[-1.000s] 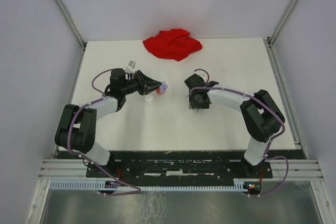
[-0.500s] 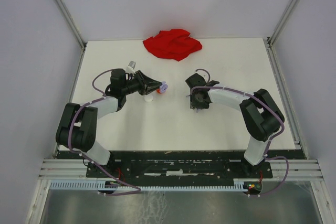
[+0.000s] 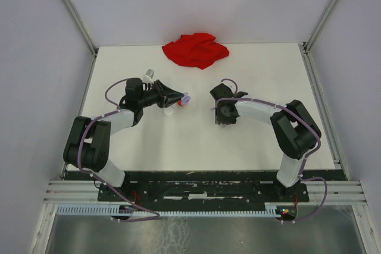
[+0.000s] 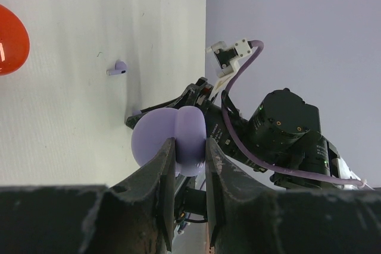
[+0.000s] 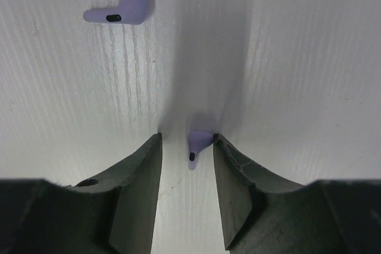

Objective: Insert the wireless bluetooth earbuds into the charging case
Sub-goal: Pick up the earbud from the center of the board.

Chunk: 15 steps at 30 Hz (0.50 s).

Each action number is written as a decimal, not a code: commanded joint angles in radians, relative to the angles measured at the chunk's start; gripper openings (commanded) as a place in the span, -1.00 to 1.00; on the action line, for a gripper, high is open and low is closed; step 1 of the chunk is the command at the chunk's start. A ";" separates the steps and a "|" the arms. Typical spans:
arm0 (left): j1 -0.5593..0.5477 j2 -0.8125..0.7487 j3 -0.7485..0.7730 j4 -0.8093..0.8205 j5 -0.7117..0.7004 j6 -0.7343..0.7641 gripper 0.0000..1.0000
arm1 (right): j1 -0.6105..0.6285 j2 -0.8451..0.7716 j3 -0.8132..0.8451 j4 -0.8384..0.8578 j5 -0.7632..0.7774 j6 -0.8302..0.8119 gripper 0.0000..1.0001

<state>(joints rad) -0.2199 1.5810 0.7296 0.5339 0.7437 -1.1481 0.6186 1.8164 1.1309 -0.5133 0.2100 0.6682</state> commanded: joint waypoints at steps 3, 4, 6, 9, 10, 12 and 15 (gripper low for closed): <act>0.004 0.010 0.017 0.060 0.027 -0.024 -0.94 | -0.005 0.014 0.030 0.008 0.000 -0.001 -0.07; 0.003 0.011 0.017 0.060 0.028 -0.024 -0.94 | -0.006 0.015 0.032 0.005 0.000 -0.002 -0.08; 0.004 0.010 0.017 0.060 0.027 -0.024 -0.94 | -0.006 0.015 0.034 0.002 0.003 -0.002 -0.08; 0.004 0.012 0.017 0.062 0.028 -0.025 -0.94 | -0.005 0.017 0.038 -0.002 0.005 -0.004 -0.13; 0.004 0.013 0.019 0.064 0.029 -0.025 -0.94 | -0.006 0.017 0.040 -0.005 0.006 -0.004 -0.13; 0.004 0.015 0.019 0.069 0.029 -0.028 -0.94 | -0.006 0.017 0.043 -0.005 0.009 -0.005 -0.14; 0.004 0.018 0.018 0.075 0.029 -0.030 -0.94 | -0.008 0.020 0.050 -0.010 0.013 -0.007 -0.18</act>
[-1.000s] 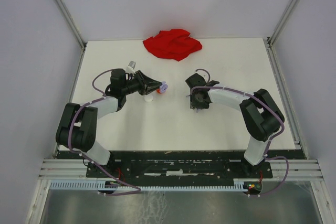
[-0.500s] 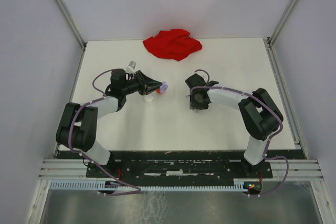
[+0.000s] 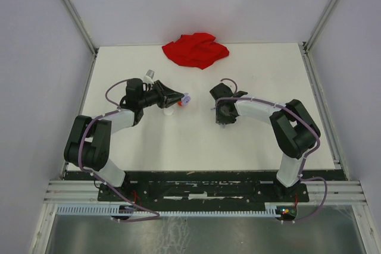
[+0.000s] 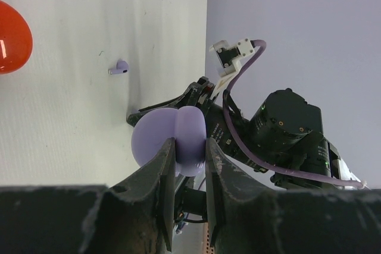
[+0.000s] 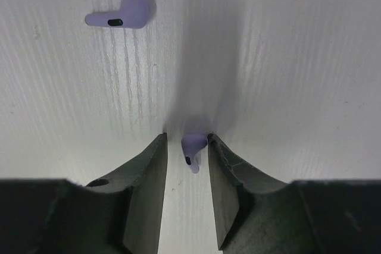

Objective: Insert the wireless bluetooth earbuds into the charging case
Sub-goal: Pick up the earbud from the center of the board.

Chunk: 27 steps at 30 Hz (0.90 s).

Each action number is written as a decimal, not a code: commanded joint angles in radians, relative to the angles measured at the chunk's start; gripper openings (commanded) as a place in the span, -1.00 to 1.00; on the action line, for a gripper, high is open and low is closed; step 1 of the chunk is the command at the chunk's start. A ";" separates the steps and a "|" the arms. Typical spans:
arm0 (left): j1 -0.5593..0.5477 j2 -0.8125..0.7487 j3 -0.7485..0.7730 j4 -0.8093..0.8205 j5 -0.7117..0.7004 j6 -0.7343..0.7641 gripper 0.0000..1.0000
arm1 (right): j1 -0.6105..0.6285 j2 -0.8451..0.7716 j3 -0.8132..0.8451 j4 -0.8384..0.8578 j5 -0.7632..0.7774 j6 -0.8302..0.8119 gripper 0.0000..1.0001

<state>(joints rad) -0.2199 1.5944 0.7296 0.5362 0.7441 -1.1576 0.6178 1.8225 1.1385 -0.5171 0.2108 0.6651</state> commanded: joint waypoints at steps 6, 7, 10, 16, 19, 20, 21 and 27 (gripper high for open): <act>0.003 0.004 0.012 0.086 0.027 -0.029 -0.94 | -0.010 0.022 0.049 -0.009 0.010 -0.001 -0.21; 0.004 0.006 0.011 0.088 0.025 -0.030 -0.94 | -0.010 0.023 0.049 -0.009 0.009 -0.001 -0.21; 0.004 0.008 0.010 0.090 0.026 -0.032 -0.94 | -0.010 0.024 0.049 -0.011 0.007 -0.002 -0.22; 0.005 0.008 0.008 0.090 0.026 -0.032 -0.94 | -0.011 0.024 0.044 -0.013 0.001 -0.005 -0.23; 0.005 0.010 0.007 0.089 0.026 -0.035 -0.94 | -0.011 0.023 0.043 -0.015 0.001 -0.007 -0.24; 0.005 0.009 0.006 0.091 0.027 -0.035 -0.94 | -0.011 0.023 0.043 -0.015 0.000 -0.007 -0.24; 0.005 0.008 0.007 0.092 0.026 -0.037 -0.94 | -0.011 0.024 0.043 -0.016 0.000 -0.009 -0.24; 0.004 0.006 0.010 0.088 0.026 -0.039 -0.94 | -0.013 0.025 0.044 -0.022 -0.001 -0.014 -0.26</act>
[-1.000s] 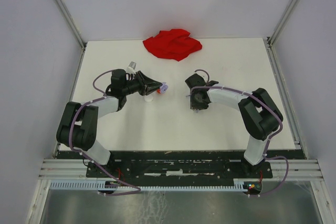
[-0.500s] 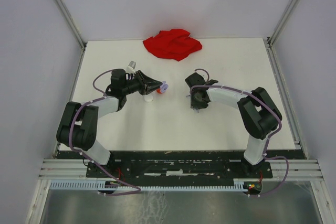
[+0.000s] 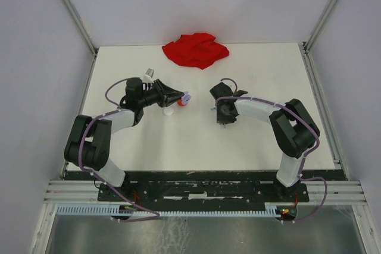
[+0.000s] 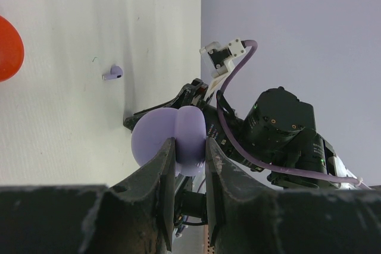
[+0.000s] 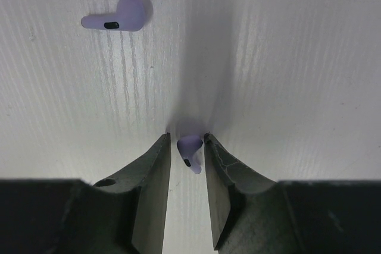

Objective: Insert the wireless bluetooth earbuds into the charging case
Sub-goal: Pick up the earbud from the center of the board.

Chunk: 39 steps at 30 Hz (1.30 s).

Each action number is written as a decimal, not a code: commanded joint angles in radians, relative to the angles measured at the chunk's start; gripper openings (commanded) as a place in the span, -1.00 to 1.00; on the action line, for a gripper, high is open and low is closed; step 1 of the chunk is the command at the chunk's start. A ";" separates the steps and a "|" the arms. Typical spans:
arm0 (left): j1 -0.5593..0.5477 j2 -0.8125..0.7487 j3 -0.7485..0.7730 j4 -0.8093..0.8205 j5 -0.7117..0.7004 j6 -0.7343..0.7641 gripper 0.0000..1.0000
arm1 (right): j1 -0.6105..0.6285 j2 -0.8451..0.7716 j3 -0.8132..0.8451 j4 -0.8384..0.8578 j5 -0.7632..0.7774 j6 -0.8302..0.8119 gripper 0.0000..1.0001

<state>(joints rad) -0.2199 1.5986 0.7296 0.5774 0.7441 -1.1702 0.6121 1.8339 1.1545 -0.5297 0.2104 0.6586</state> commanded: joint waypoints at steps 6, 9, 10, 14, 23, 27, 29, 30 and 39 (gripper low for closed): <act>0.003 0.001 0.014 0.044 0.027 -0.028 -0.94 | -0.008 0.013 0.027 -0.012 -0.003 -0.010 -0.28; 0.005 0.002 0.016 0.040 0.027 -0.027 -0.94 | -0.008 0.016 0.026 -0.012 -0.007 -0.011 -0.28; 0.003 0.003 0.016 0.039 0.029 -0.026 -0.94 | -0.010 0.017 0.027 -0.012 -0.008 -0.012 -0.28; 0.004 0.005 0.016 0.039 0.028 -0.025 -0.94 | -0.010 0.020 0.029 -0.012 -0.009 -0.014 -0.28; 0.004 0.015 0.011 0.049 0.033 -0.025 -0.94 | -0.011 0.028 0.021 -0.009 -0.015 -0.014 -0.30; 0.004 0.013 0.010 0.049 0.031 -0.027 -0.94 | -0.014 0.030 0.017 -0.008 -0.019 -0.015 -0.31; 0.004 0.013 0.009 0.049 0.030 -0.027 -0.94 | -0.014 0.030 0.014 -0.006 -0.020 -0.017 -0.32; 0.005 0.012 0.008 0.049 0.028 -0.027 -0.94 | -0.013 0.030 0.014 -0.006 -0.020 -0.016 -0.32; 0.004 0.010 0.005 0.051 0.024 -0.031 -0.94 | -0.015 0.038 0.019 -0.003 -0.034 -0.018 -0.38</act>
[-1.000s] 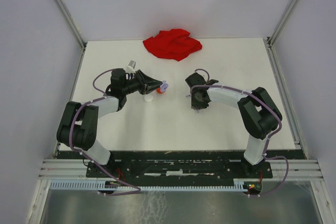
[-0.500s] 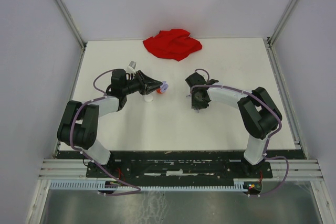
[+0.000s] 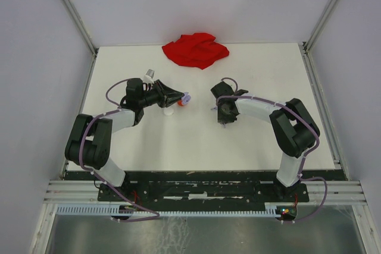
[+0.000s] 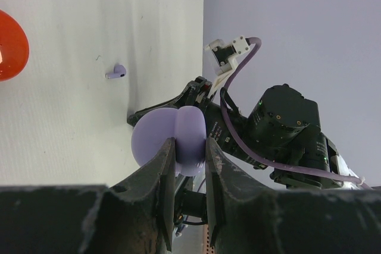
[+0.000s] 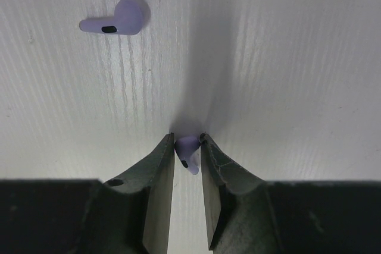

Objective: Insert the wireless bluetooth earbuds into the charging case
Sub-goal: Pick up the earbud from the center of the board.

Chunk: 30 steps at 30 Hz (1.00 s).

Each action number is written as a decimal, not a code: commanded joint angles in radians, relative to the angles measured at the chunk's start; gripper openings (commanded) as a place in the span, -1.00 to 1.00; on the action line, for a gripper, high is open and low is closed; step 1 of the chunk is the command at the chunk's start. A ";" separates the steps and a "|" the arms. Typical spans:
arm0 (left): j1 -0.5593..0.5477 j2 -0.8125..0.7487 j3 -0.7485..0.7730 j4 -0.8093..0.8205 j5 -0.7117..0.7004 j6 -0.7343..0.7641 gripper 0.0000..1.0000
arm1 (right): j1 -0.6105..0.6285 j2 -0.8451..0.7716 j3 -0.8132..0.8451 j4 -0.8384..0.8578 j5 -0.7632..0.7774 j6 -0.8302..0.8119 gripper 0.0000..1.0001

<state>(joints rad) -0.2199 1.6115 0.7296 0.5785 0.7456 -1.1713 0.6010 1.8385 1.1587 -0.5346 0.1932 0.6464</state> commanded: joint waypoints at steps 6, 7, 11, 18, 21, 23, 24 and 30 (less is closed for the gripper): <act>0.003 0.003 0.008 0.051 0.026 -0.030 -0.94 | -0.004 0.039 0.019 -0.002 -0.021 -0.008 -0.43; 0.004 0.002 0.010 0.051 0.027 -0.030 -0.94 | -0.003 0.040 0.020 -0.003 -0.021 -0.009 -0.44; 0.005 0.004 0.010 0.050 0.028 -0.030 -0.94 | -0.003 0.032 0.026 -0.003 -0.022 -0.018 -0.51; 0.004 0.014 0.011 0.050 0.032 -0.039 -0.94 | -0.004 -0.043 0.045 0.070 -0.010 -0.095 -0.59; 0.003 0.016 0.012 0.052 0.032 -0.042 -0.94 | -0.004 -0.069 0.060 0.094 -0.010 -0.121 -0.59; 0.004 0.017 0.014 0.053 0.032 -0.042 -0.94 | -0.003 -0.083 0.062 0.126 -0.021 -0.132 -0.60; 0.004 0.020 0.016 0.055 0.034 -0.044 -0.94 | -0.003 -0.090 0.062 0.146 -0.031 -0.137 -0.60; 0.005 0.051 0.011 0.138 0.057 -0.103 -0.94 | -0.004 -0.112 0.098 0.258 -0.119 -0.162 -0.65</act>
<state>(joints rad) -0.2199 1.6375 0.7296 0.6033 0.7662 -1.2079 0.5999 1.7813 1.1973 -0.4088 0.1425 0.5186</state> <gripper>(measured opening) 0.292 0.250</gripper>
